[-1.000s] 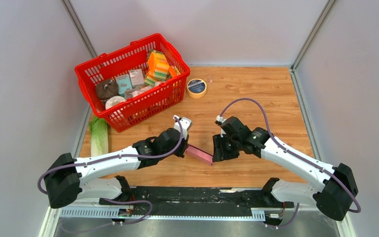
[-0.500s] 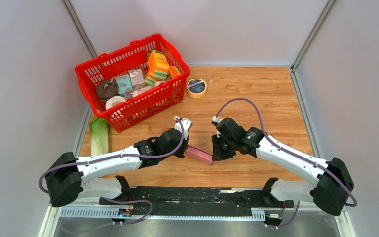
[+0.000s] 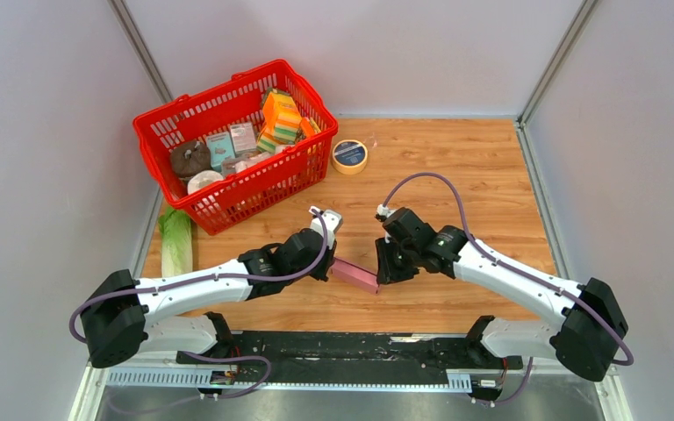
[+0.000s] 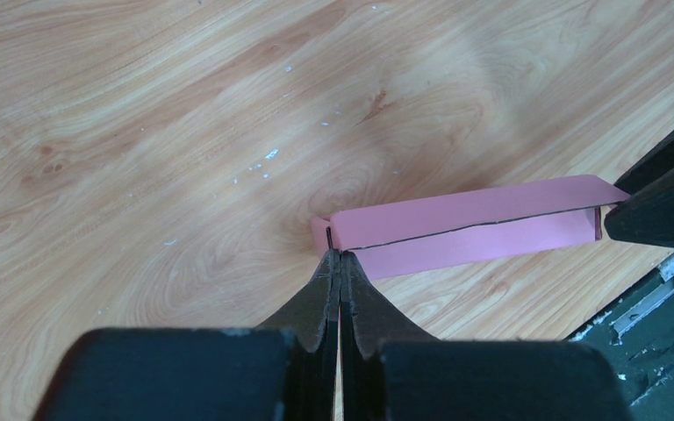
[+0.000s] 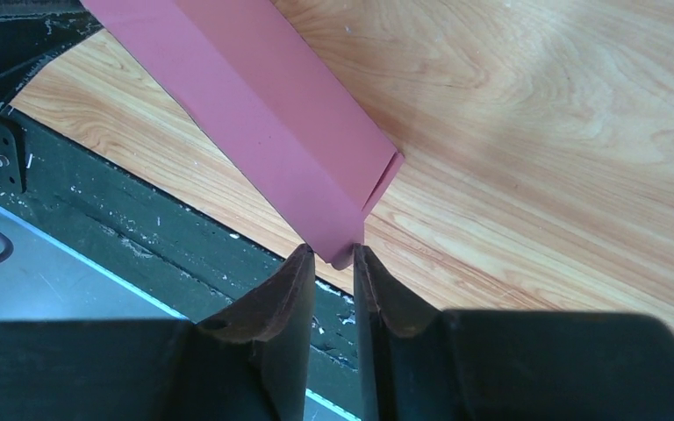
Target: Fold the paper box
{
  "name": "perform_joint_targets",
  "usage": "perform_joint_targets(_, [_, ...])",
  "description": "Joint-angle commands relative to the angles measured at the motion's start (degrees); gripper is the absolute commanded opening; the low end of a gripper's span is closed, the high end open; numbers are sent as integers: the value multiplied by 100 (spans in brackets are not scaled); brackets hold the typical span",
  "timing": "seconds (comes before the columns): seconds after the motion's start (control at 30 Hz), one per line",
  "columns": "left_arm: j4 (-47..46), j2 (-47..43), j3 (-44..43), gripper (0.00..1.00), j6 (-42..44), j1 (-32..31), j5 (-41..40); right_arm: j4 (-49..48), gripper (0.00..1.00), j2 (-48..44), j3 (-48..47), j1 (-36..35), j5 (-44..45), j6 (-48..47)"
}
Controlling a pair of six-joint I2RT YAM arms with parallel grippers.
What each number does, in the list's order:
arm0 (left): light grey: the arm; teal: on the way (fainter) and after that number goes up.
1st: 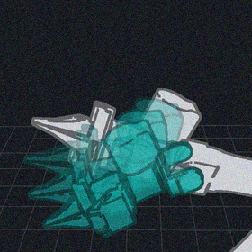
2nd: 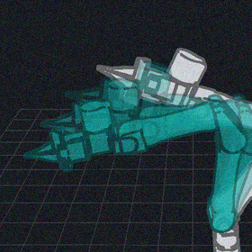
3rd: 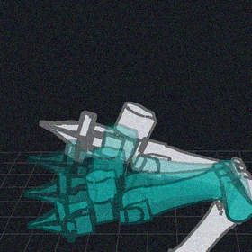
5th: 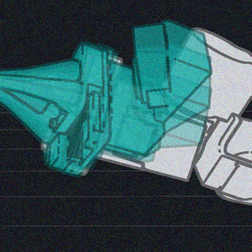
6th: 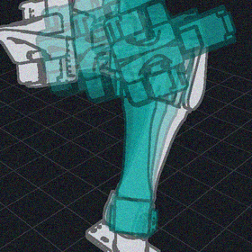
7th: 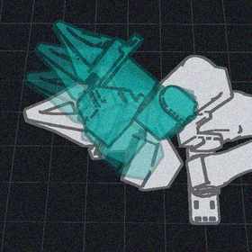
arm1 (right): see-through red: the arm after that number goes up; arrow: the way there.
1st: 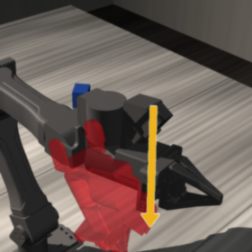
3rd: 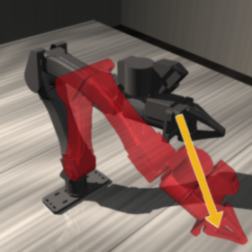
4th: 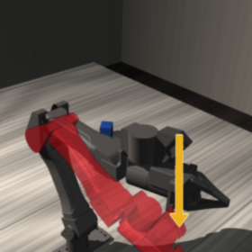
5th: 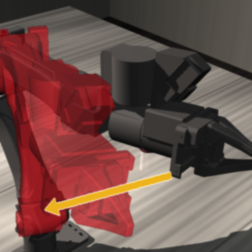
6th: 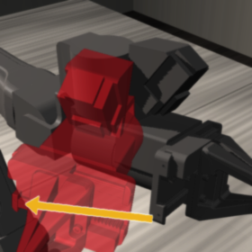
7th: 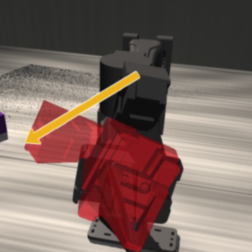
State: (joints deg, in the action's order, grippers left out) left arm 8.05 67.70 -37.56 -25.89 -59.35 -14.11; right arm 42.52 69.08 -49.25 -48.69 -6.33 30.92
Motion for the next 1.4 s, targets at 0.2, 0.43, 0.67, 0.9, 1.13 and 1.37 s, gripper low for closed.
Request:
perform_joint_targets(0.2, [3, 24, -164, 0, -92, -85, -4, -165, 22, 35, -137, -123, 492, -77])
perform_joint_targets(0.43, [29, 33, -173, 0, -83, -103, -22, -148, 11, -43, -155, -176, 807, -59])
perform_joint_targets(0.67, [21, 68, -181, 0, -74, -112, -22, -34, 0, -52, -243, -168, 712, 54])
perform_joint_targets(0.9, [12, 120, -164, 0, -48, -155, -13, -174, 0, -52, -313, -141, 150, 344])
perform_joint_targets(1.13, [-6, 85, -120, 0, -83, -208, -22, -192, 0, -35, -409, -36, -97, 714])
perform_joint_targets(1.37, [-32, 24, -50, 0, -83, -279, -66, -332, 0, -131, -243, 166, -255, 1144])
